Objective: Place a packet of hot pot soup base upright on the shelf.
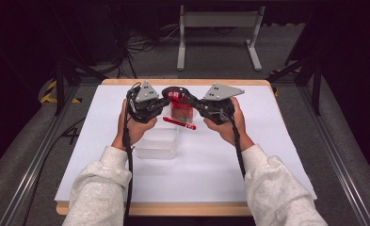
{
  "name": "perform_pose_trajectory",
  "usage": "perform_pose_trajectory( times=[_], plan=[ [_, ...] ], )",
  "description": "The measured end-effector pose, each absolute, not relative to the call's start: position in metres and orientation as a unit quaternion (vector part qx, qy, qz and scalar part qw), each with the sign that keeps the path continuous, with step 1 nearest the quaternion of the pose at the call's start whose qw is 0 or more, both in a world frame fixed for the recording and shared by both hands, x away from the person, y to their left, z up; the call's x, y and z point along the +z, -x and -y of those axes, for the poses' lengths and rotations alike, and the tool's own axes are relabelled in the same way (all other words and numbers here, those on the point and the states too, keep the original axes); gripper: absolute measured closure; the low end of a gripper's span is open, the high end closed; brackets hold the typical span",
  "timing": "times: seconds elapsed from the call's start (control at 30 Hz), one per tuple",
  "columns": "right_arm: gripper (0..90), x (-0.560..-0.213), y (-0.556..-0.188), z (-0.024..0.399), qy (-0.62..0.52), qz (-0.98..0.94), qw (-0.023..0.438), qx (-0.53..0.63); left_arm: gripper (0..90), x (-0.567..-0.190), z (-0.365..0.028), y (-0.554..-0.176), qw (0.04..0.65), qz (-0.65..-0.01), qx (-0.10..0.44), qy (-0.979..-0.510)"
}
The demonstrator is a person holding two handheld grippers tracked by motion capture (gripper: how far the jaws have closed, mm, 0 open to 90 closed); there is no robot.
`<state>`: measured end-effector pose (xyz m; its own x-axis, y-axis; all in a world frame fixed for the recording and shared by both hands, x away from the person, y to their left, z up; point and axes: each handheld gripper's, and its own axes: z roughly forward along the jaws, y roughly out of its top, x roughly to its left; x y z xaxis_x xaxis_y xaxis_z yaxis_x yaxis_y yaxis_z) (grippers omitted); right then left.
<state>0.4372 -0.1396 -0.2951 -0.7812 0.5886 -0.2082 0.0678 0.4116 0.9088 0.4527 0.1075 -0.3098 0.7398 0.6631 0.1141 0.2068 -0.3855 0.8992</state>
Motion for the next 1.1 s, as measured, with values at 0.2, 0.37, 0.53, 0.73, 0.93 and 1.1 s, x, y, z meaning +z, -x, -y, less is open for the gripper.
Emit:
perform_pose_trajectory(
  times=[0.2,0.37,0.53,0.73,0.93,1.1],
  plan=[
    [90.0,-0.293,-0.459,0.118,-0.208,-0.802,0.262,0.496,89.8,-0.314,-0.122,-0.468,0.484,-0.299,0.241,-0.786],
    [90.0,-0.293,-0.471,0.104,-0.209,-0.803,0.265,0.491,89.8,-0.317,-0.130,-0.478,0.485,-0.317,0.243,-0.778],
    [89.7,-0.296,-0.488,0.092,-0.225,-0.796,0.264,0.497,89.7,-0.323,-0.137,-0.490,0.488,-0.336,0.247,-0.767],
    [89.6,-0.304,-0.503,0.087,-0.244,-0.791,0.253,0.502,89.7,-0.333,-0.142,-0.496,0.488,-0.345,0.242,-0.765],
    [89.4,-0.316,-0.508,0.076,-0.248,-0.793,0.245,0.499,89.7,-0.341,-0.147,-0.499,0.472,-0.358,0.253,-0.765],
    [89.3,-0.325,-0.510,0.070,-0.256,-0.792,0.239,0.500,89.6,-0.348,-0.148,-0.502,0.456,-0.362,0.256,-0.771]
  ],
)
